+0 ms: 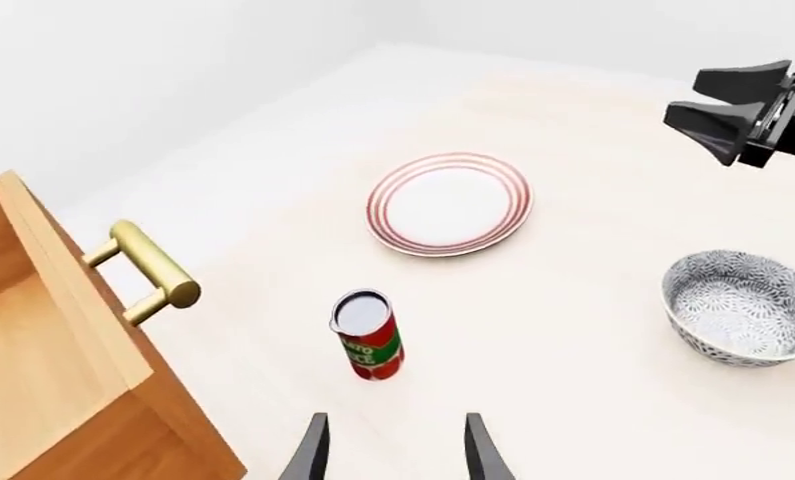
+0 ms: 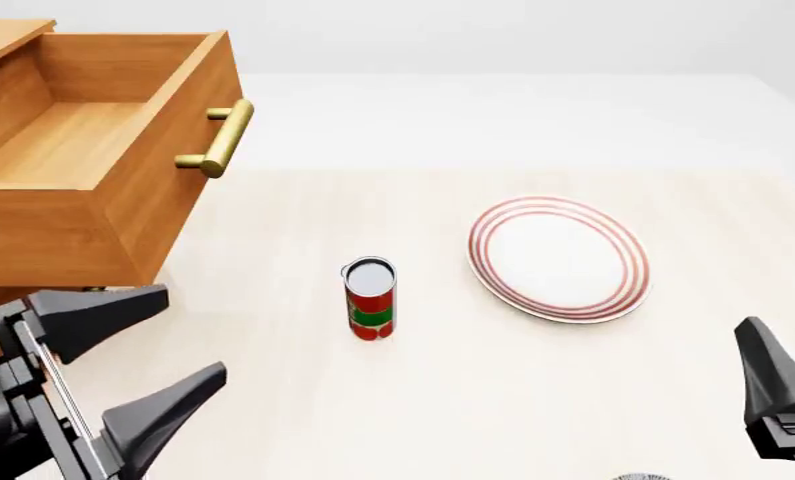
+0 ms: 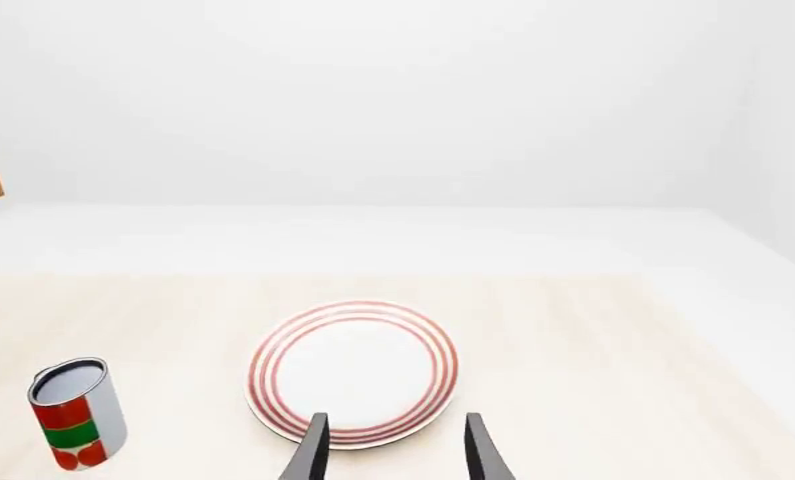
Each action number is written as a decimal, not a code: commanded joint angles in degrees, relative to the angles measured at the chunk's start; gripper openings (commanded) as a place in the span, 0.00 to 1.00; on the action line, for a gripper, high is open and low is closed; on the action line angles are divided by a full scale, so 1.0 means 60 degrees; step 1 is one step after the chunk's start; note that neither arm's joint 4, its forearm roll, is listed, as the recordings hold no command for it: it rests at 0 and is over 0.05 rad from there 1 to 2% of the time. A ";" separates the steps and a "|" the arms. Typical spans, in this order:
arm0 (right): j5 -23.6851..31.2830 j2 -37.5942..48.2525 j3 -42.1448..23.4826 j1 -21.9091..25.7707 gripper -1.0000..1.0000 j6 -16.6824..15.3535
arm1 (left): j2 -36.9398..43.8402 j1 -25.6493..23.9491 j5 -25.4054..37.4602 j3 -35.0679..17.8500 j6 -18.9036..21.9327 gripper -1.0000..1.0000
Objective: Put the bowl in the top drawer of the cabinet.
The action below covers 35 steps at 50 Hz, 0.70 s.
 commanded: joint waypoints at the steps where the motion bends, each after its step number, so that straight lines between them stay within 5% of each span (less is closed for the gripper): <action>1: 0.0016 -0.0022 0.0003 -0.0013 1.00 0.0002 | 0.1199 -0.0445 -0.0273 -0.0598 -0.0179 1.00; 21: 0.0016 -0.0022 0.0003 -0.0013 1.00 0.0002 | 0.2607 -0.1558 -0.0485 -0.1507 -0.2059 1.00; 35: 0.0016 -0.0022 0.0003 -0.0013 1.00 0.0002 | 0.4043 -0.2744 -0.0849 -0.1853 -0.3974 1.00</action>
